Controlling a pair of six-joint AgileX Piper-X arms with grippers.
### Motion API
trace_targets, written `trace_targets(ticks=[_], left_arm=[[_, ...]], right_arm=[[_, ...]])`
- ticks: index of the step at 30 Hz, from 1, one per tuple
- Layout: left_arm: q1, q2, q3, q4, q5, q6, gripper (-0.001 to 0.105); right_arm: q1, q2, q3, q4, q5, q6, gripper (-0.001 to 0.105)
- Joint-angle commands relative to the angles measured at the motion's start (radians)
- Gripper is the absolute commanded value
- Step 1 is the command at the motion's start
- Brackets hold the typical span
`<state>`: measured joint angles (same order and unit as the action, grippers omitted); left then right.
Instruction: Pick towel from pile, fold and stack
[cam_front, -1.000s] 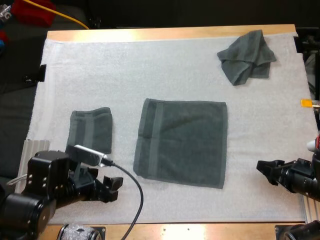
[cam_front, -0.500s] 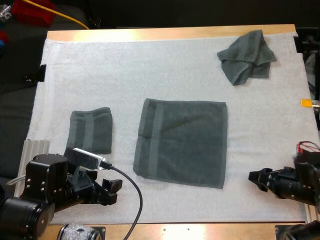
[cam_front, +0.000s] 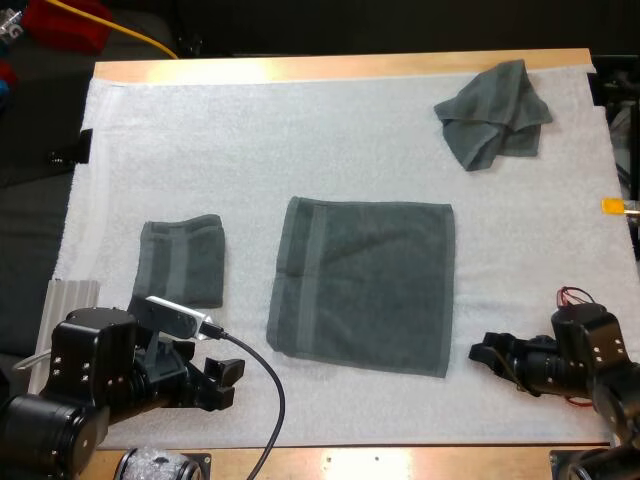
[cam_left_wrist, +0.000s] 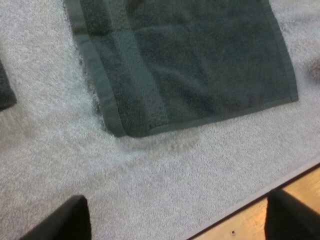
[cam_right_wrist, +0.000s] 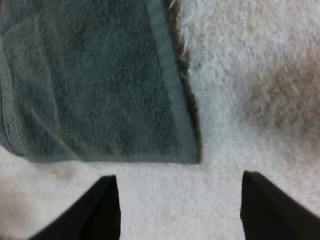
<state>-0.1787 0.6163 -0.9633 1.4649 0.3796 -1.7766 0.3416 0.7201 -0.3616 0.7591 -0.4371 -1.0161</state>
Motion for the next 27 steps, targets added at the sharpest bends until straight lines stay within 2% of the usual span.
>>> trace_targets(ticks=[1, 17, 27], left_arm=[[0.000, 0.001, 0.000, 0.003, -0.002, -0.007, 0.069], [0.000, 0.057, 0.000, 0.025, -0.002, -0.007, 0.069], [0.000, 0.057, 0.000, 0.025, -0.002, -0.007, 0.069]], right_arm=[[0.001, 0.010, 0.006, -0.034, -0.027, 0.007, 0.052], [0.001, 0.210, 0.022, -0.147, -0.077, 0.000, 0.052], [0.001, 0.350, 0.022, -0.185, -0.138, -0.061, 0.052]])
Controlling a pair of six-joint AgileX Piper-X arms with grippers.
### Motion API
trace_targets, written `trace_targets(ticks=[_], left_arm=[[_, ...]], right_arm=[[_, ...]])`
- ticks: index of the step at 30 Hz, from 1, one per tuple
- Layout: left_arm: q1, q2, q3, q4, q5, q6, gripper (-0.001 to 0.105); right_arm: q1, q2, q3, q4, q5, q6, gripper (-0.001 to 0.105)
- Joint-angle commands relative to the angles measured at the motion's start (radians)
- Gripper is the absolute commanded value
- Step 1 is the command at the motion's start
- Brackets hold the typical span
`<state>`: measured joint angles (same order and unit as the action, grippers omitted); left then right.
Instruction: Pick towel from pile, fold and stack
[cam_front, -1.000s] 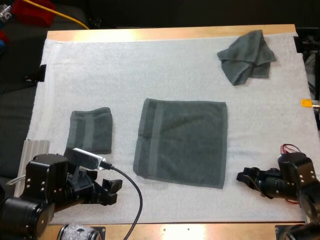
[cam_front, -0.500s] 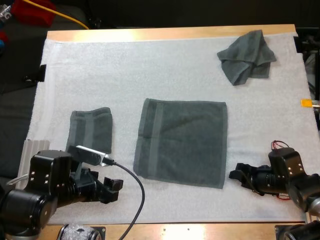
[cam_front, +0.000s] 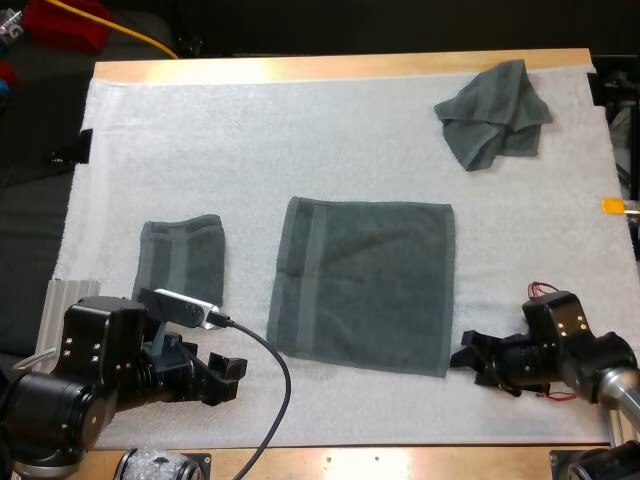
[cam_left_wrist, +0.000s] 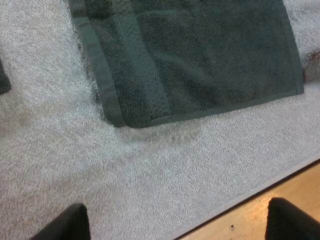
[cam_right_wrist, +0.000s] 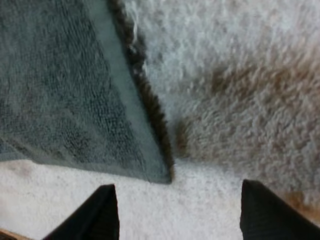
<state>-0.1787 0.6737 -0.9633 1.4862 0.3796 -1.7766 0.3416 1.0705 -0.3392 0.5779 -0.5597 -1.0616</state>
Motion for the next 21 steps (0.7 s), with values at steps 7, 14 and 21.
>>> trace_targets(ticks=[7, 14, 21], left_arm=[[0.000, 0.000, 0.000, 0.004, -0.002, -0.007, 0.069], [0.000, 0.000, 0.000, 0.004, -0.002, -0.007, 0.069], [0.000, 0.000, 0.000, -0.002, -0.002, -0.007, 0.069]], right_arm=[[0.001, 0.086, 0.000, -0.076, -0.075, -0.015, 0.052], [0.004, 0.158, 0.000, -0.107, -0.117, -0.032, 0.052], [0.149, 0.215, 0.000, -0.167, -0.061, -0.002, 0.052]])
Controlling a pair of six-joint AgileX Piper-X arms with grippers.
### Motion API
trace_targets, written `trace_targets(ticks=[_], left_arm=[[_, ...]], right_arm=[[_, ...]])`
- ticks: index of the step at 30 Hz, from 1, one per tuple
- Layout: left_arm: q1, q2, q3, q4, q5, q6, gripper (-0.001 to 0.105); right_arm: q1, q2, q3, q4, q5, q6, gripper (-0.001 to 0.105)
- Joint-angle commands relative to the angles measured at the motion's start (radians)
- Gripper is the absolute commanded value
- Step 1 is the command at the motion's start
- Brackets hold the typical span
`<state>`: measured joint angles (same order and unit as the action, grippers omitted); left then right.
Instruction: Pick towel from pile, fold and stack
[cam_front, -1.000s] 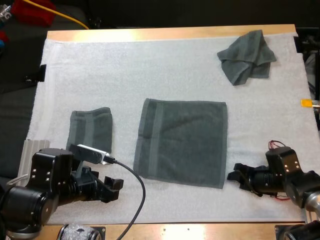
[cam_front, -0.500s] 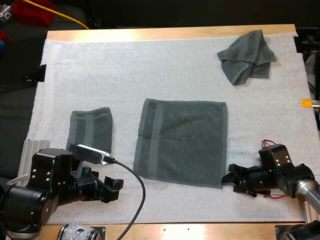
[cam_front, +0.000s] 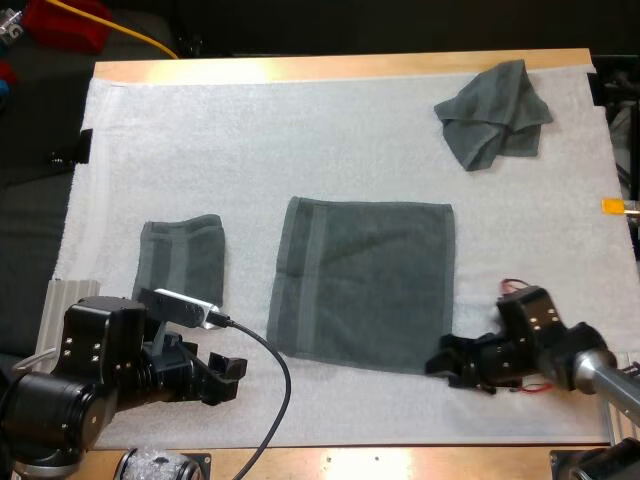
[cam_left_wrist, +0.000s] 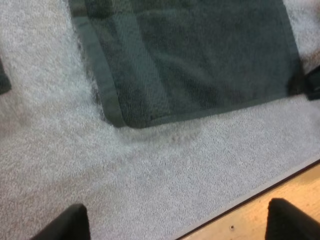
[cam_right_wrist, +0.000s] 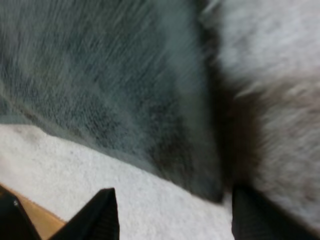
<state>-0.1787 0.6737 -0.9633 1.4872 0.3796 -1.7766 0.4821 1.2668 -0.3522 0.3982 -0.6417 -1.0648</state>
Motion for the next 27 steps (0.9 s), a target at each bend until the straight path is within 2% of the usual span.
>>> trace_targets(ticks=[1, 4, 9, 20, 22, 27], left_arm=[[0.000, 0.000, 0.000, -0.003, -0.002, -0.007, 0.069], [0.000, 0.000, 0.000, -0.003, -0.002, -0.007, 0.069], [0.000, 0.000, 0.000, -0.003, -0.002, -0.007, 0.069], [0.000, 0.008, 0.000, -0.007, -0.002, 0.006, 0.069], [0.000, 0.015, 0.000, -0.012, -0.002, 0.006, 0.069], [0.000, 0.044, 0.000, -0.026, -0.002, 0.007, 0.069]], right_arm=[[0.028, 0.026, 0.013, 0.003, 0.045, 0.018, 0.052], [0.072, 0.034, 0.013, -0.032, 0.116, 0.088, 0.052], [0.081, 0.034, 0.013, -0.082, 0.142, 0.156, 0.052], [0.081, 0.034, 0.013, -0.079, 0.183, 0.171, 0.051], [0.081, 0.034, 0.013, -0.079, 0.193, 0.171, 0.044], [0.081, 0.034, 0.013, -0.079, 0.198, 0.171, 0.015]])
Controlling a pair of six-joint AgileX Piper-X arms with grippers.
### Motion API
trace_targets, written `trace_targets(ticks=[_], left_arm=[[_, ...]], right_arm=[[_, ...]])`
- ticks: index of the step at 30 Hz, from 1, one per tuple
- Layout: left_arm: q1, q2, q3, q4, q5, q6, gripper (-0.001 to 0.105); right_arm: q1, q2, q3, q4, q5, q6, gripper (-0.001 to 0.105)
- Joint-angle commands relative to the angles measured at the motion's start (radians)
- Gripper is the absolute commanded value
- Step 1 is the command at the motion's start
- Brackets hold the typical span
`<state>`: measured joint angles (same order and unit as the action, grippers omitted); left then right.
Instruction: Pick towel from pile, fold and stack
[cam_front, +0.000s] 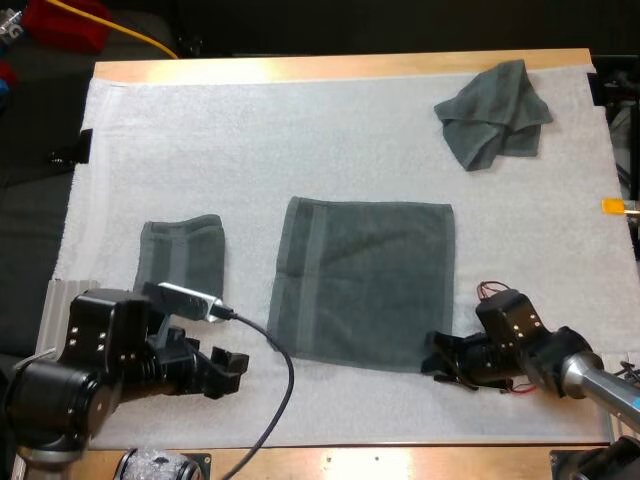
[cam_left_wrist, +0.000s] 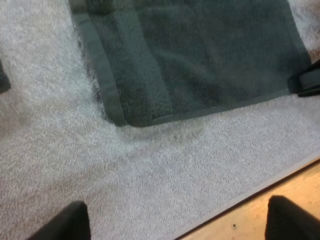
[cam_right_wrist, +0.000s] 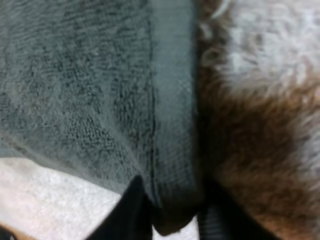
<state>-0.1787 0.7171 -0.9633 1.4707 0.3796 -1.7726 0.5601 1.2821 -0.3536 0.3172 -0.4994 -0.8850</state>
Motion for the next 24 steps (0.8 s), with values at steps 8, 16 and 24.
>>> trace_targets(ticks=[8, 16, 24], left_arm=[[0.000, 0.113, 0.000, -0.089, -0.002, 0.023, 0.069], [0.000, 0.228, 0.011, -0.122, 0.031, 0.028, 0.069], [0.000, 0.244, 0.190, -0.241, 0.051, 0.028, 0.069]], right_arm=[[0.003, 0.019, 0.014, 0.002, 0.055, -0.015, 0.000], [0.003, 0.019, 0.014, 0.002, 0.051, -0.015, 0.000], [0.003, 0.019, 0.014, 0.002, 0.042, -0.015, 0.000]])
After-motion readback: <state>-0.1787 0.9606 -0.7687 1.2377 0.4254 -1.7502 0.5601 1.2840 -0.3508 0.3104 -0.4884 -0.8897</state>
